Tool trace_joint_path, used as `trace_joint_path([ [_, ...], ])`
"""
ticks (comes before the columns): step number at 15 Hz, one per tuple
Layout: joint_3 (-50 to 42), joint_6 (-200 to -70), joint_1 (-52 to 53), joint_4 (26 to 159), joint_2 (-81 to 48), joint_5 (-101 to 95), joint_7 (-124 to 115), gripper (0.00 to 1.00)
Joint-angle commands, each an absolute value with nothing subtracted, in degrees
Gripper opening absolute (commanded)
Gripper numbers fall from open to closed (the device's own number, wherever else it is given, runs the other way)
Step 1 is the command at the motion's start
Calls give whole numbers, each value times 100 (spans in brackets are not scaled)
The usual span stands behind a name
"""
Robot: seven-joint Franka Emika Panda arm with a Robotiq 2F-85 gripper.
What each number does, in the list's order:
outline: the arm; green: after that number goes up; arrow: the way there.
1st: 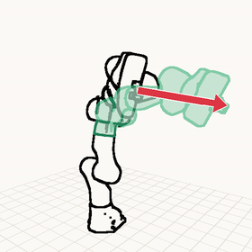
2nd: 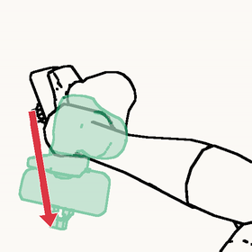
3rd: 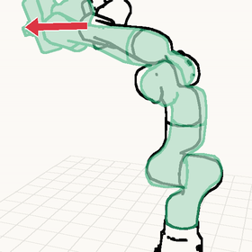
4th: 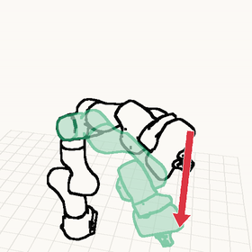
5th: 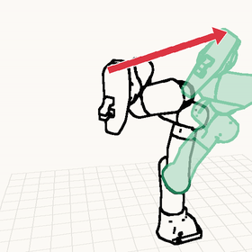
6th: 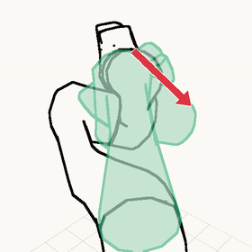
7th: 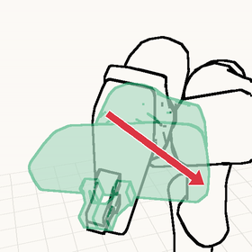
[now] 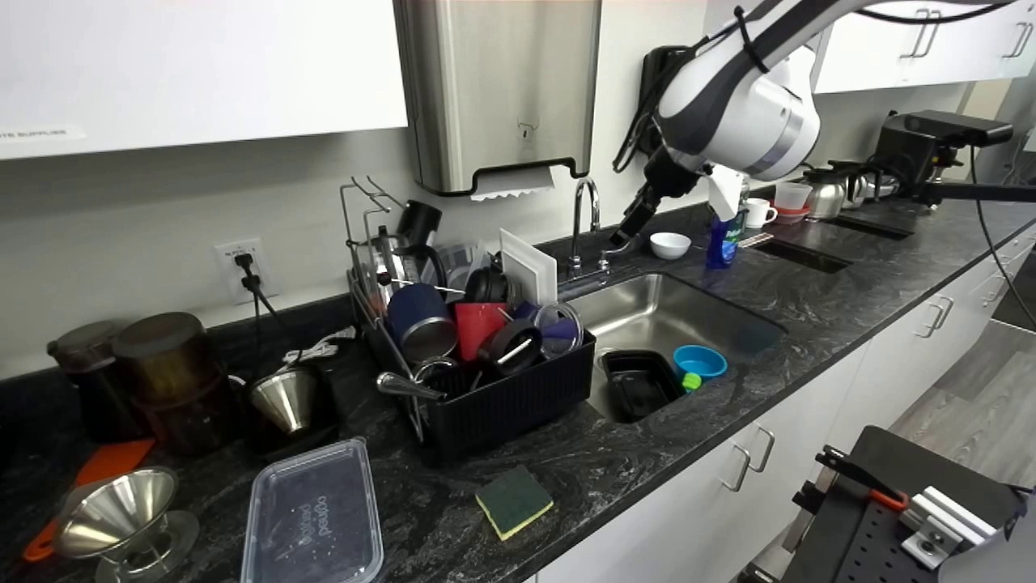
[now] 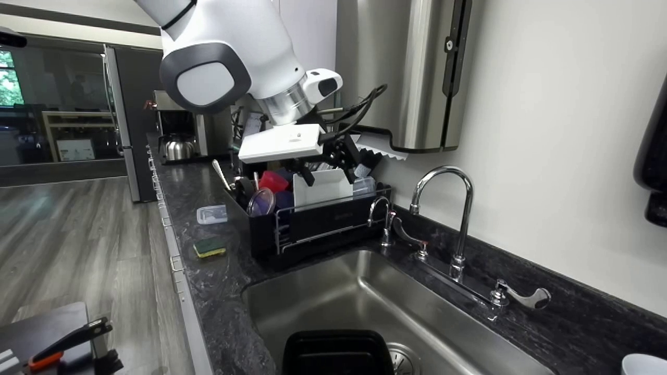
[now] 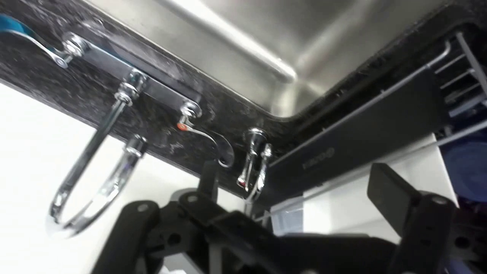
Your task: Put the knife in the sink on the dish rack
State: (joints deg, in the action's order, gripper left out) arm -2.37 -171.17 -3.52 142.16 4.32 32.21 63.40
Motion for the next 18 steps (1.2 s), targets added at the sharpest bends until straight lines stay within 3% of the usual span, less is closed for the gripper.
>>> trace_joint_path([
  [1, -200, -17417, -893, 14676, 669, 2011, 5014, 100],
  [4, -618, -17359, -1031, 14827, 842, 700, 3804, 100],
  [10, -113, -16435, -1932, 14724, 1169, -769, 2141, 100],
  [18, -495, -14505, -1510, 14469, 1437, -1694, 947, 100],
])
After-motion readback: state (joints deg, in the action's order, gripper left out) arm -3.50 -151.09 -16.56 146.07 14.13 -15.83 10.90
